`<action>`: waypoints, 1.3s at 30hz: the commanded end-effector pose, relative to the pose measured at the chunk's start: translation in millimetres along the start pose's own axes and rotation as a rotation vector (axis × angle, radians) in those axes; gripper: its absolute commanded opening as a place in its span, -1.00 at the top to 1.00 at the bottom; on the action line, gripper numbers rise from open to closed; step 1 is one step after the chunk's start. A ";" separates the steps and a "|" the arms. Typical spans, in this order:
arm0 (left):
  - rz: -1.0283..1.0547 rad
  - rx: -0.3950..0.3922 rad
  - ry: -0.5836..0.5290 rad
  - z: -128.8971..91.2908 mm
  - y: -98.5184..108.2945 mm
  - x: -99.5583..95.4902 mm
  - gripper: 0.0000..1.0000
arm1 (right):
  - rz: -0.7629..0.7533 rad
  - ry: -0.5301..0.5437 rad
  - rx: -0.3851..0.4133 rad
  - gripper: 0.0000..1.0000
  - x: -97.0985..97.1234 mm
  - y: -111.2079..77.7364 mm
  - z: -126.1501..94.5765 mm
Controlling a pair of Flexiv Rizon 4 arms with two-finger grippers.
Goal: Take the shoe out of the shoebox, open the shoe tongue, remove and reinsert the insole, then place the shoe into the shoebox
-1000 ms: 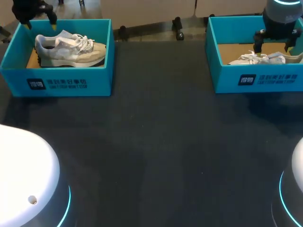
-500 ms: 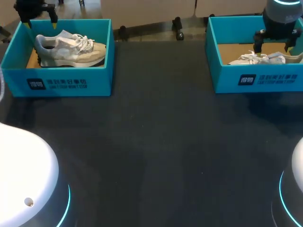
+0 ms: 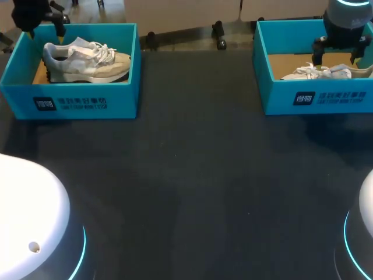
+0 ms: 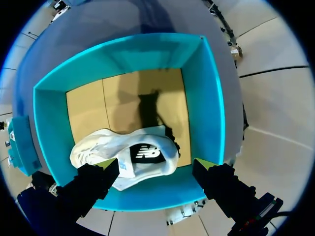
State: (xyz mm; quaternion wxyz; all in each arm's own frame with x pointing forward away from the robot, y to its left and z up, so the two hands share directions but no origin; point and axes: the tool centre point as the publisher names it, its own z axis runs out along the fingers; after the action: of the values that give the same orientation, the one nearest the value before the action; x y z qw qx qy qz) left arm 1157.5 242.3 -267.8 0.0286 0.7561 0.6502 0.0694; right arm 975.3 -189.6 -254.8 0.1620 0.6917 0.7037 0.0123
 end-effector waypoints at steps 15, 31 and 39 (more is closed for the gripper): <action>0.028 0.080 0.006 39.8 29.0 23.0 -0.51 | 0.001 0.000 -0.002 -1.00 0.0 -0.8 0.2; 0.052 0.116 0.000 61.8 26.4 29.0 0.04 | 0.001 0.000 -0.002 -1.00 0.0 -0.8 0.2; 0.069 0.132 -0.005 74.6 22.6 31.4 -0.01 | 0.001 0.000 -0.002 -1.00 0.0 -0.8 0.2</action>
State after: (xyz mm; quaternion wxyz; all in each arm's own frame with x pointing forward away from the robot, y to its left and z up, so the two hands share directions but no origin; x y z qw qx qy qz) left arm 1187.7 271.9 -330.6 -0.0198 0.7781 0.6271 0.0302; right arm 975.3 -189.7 -254.8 0.1620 0.6917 0.7036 0.0123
